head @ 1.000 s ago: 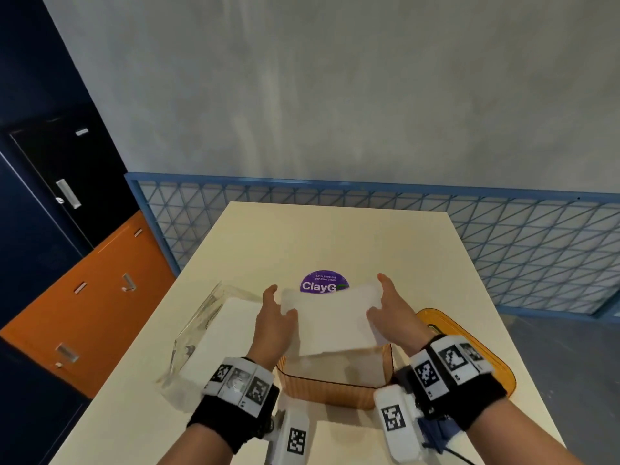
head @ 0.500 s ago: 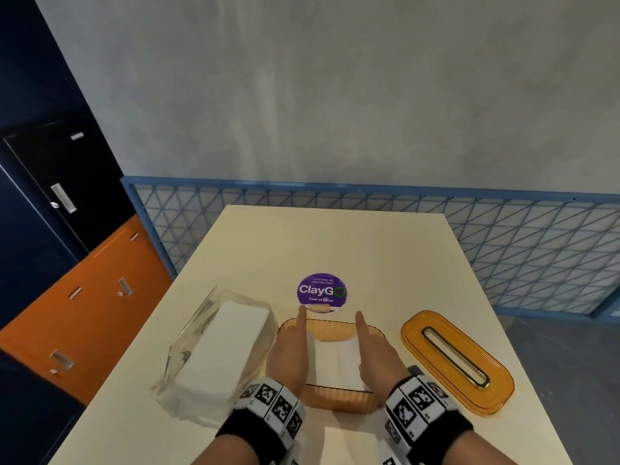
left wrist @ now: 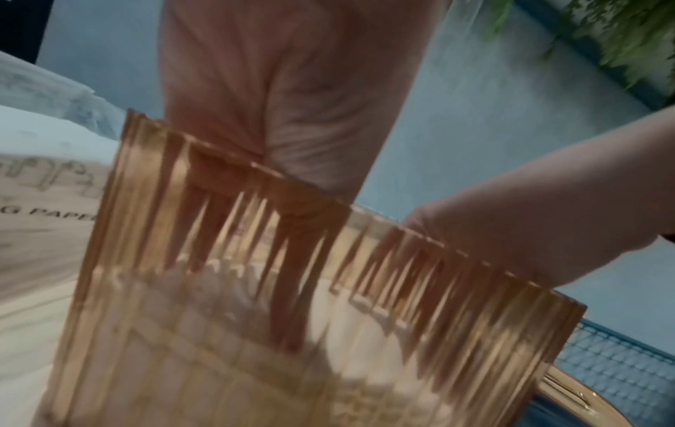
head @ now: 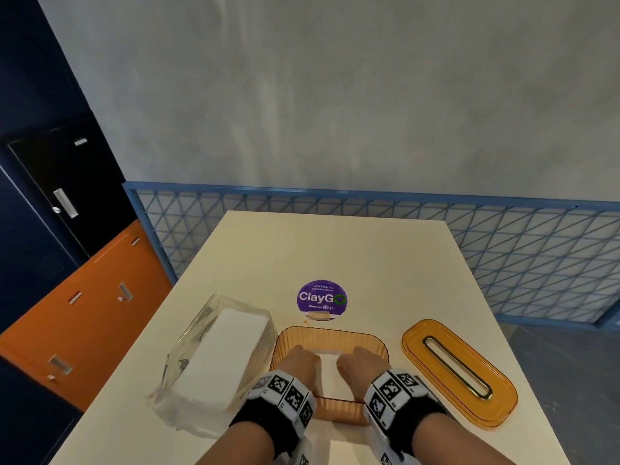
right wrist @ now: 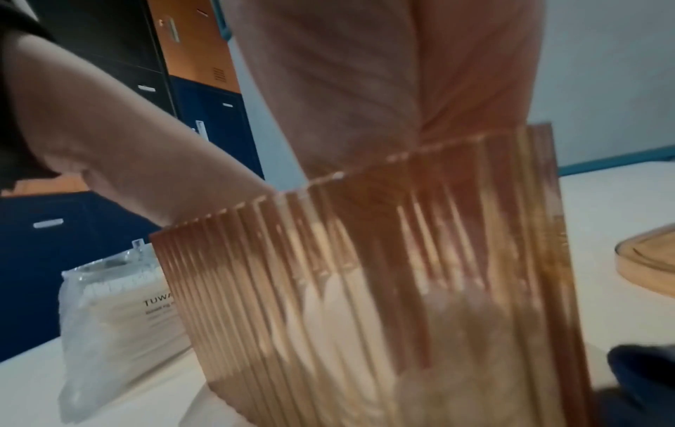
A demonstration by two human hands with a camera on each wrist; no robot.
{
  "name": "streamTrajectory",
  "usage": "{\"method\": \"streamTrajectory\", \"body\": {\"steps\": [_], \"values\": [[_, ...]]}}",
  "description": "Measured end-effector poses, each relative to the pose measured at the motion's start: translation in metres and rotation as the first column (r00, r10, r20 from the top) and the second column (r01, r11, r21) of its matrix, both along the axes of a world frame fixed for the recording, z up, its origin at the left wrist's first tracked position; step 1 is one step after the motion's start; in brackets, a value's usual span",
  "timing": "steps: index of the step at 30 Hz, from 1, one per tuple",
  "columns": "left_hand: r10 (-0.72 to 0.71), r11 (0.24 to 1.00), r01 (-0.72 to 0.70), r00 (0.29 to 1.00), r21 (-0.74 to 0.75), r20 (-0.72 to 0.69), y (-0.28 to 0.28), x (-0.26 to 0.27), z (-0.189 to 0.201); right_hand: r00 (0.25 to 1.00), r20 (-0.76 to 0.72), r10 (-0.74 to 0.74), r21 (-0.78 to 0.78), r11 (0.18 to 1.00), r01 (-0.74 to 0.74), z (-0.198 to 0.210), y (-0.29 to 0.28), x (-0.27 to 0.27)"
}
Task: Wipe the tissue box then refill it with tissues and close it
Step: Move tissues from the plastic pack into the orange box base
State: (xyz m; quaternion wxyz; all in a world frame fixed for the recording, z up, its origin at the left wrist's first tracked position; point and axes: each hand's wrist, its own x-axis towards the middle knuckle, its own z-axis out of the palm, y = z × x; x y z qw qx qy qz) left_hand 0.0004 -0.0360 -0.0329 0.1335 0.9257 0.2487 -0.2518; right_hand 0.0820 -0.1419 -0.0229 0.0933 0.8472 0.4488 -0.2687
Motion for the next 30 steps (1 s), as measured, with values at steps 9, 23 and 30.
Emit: {"method": "streamTrajectory", "body": {"steps": [9,23,30], "values": [[0.031,0.999,-0.036,0.992,0.038,0.125,0.002,0.0,0.001,0.998,0.064,-0.016,0.042,0.999,0.013,-0.006,0.0,0.001],[0.564,0.769,-0.632,0.745,0.102,0.357,0.082,-0.057,-0.007,0.913,-0.12,-0.39,0.452,0.798,0.4,-0.018,-0.034,0.028],[0.511,0.785,-0.576,0.811,0.228,0.286,0.078,-0.061,-0.029,0.911,-0.133,-0.391,0.407,0.816,0.41,-0.013,-0.03,0.032]]}}
